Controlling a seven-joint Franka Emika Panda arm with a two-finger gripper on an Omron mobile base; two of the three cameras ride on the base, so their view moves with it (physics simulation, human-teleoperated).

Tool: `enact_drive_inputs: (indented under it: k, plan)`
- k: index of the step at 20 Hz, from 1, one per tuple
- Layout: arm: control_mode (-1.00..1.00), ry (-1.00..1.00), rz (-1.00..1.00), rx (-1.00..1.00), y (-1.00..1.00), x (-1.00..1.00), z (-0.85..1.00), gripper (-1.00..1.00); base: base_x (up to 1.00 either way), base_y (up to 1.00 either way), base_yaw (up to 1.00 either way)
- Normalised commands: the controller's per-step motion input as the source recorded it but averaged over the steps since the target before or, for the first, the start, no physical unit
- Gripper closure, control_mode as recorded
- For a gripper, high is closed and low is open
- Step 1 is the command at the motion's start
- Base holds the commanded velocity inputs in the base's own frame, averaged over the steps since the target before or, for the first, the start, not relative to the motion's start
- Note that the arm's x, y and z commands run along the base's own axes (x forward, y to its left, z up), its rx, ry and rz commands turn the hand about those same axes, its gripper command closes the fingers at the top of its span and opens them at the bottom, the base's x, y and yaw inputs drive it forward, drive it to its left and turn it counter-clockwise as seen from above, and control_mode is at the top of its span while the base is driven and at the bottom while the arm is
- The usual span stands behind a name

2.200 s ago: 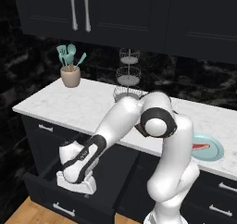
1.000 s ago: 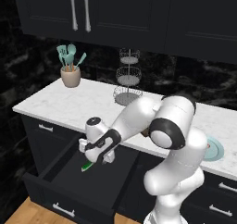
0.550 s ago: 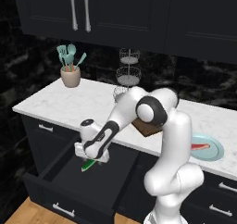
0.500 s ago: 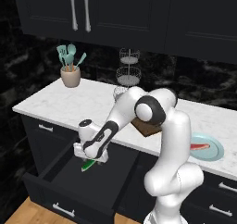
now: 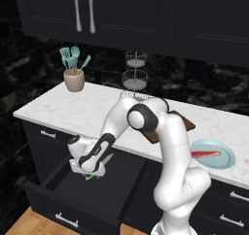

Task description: Pick up the knife from the drawer and place it on the cutting board. Then place the meat from the plate to the cutting board.

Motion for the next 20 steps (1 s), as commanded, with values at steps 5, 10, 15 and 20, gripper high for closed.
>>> enact_drive_inputs:
  k: [5, 10, 15, 20]
  plan:
    - [-1.00, 0.00, 0.00, 0.00, 0.00, 0.08, -0.33, -1.00, 0.00, 0.00, 0.00]
    - [-1.00, -0.01, 0.00, 0.00, -0.07, 0.14, -0.14, -1.00, 0.00, 0.00, 0.00]
    - [-1.00, -0.01, 0.00, 0.02, -0.25, 0.02, -0.32, -1.00, 0.00, 0.00, 0.00]
    - [-1.00, 0.00, 0.00, 0.04, -0.30, -0.01, -0.59, 1.00, 0.00, 0.00, 0.00]
